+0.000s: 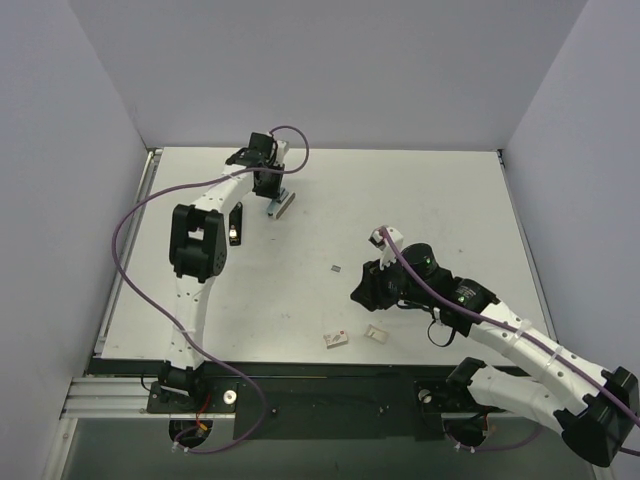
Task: Unload the staples from the stapler
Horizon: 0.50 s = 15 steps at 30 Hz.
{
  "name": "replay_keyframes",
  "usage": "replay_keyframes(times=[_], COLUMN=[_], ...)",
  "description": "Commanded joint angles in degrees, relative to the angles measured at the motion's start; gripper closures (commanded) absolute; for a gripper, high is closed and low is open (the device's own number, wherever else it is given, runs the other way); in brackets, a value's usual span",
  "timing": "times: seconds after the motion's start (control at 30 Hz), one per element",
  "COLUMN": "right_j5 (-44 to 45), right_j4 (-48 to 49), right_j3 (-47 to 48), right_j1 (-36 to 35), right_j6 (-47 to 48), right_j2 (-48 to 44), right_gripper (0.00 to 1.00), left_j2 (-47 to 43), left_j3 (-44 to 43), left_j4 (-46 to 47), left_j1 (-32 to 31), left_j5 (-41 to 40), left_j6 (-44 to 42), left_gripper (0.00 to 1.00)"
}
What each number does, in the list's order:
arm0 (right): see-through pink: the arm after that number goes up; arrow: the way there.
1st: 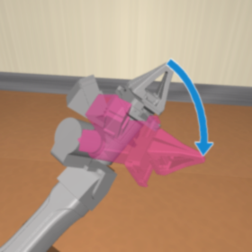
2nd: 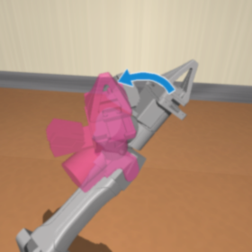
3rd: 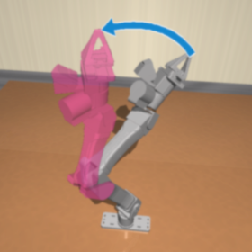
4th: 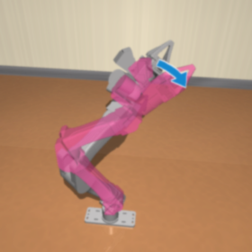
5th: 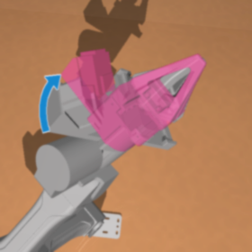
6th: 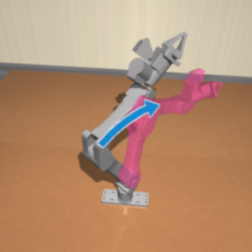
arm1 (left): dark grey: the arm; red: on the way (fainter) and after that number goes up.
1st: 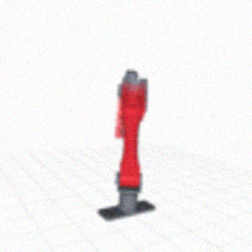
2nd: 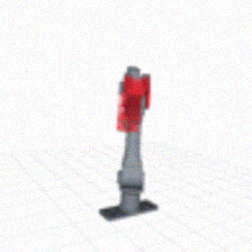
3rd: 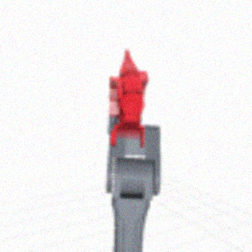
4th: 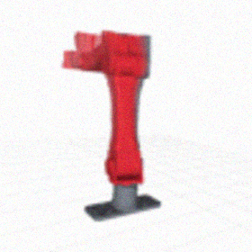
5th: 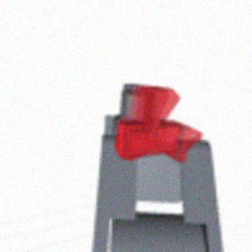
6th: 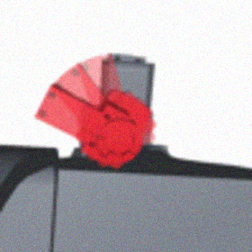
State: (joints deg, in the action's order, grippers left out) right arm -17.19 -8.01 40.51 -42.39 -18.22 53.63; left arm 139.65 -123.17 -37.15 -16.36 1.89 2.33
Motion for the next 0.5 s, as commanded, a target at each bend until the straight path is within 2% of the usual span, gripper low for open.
replay_keyframes(times=[0.0, 0.47], right_j5=[-0.12, 0.31], right_j4=[0.10, 0.45], right_j3=[1.85, 4.05], right_j1=[0.20, 0.20], right_j6=[-0.68, -1.20], right_j2=[-1.33, -1.33], right_gripper=[0.68, 0.68], left_j2=[-6.40, -22.23], left_j3=[3.99, 19.27], left_j4=[1.63, 9.10], left_j1=[0.01, -2.27], left_j5=[3.56, 6.28], left_j6=[3.03, 7.95], left_gripper=[1.00, 1.00])
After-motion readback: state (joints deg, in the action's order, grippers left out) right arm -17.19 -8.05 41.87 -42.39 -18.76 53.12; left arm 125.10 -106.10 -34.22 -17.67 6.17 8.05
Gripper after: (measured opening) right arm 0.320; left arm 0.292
